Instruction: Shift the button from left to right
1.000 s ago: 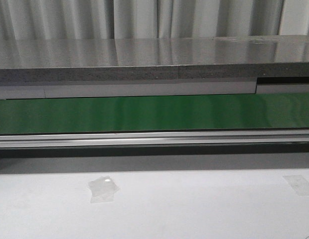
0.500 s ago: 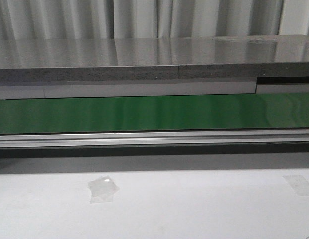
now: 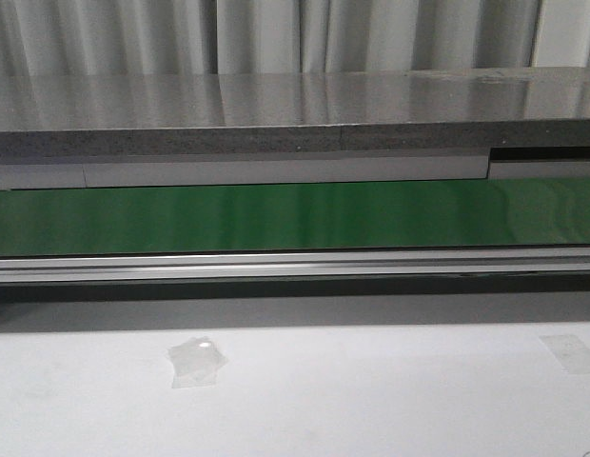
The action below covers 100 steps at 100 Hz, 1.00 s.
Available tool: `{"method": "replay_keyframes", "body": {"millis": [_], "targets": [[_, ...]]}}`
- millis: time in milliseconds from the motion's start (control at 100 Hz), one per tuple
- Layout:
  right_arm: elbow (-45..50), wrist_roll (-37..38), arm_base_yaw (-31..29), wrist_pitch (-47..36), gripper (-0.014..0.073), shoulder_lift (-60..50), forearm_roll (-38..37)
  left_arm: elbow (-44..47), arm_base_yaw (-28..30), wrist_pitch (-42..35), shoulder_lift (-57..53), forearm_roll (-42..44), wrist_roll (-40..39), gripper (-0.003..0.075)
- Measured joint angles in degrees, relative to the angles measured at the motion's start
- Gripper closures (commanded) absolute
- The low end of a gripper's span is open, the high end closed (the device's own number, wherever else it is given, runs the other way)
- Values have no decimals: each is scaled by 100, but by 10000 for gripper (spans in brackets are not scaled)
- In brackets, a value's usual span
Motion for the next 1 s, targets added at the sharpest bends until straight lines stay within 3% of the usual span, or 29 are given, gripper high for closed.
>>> {"method": "replay_keyframes", "body": {"millis": [190,340,720,820,940,1000], "targets": [[0,0,0,0,662,0,0,-1307,0,1424,1077,11,0,740],[0,0,0,0,662,0,0,-1669,0,2186,1721,18,0,740],[0,0,0,0,662,0,0,-1692,0,2533,2657,18,75,719],[0,0,0,0,662,0,0,-1692,0,2533,2760,-2,157,574],[0,0,0,0,662,0,0,-1692,0,2511,2791,-16,175,235],[0,0,0,0,662,0,0,-1692,0,2488,2791,-16,185,113]]}}
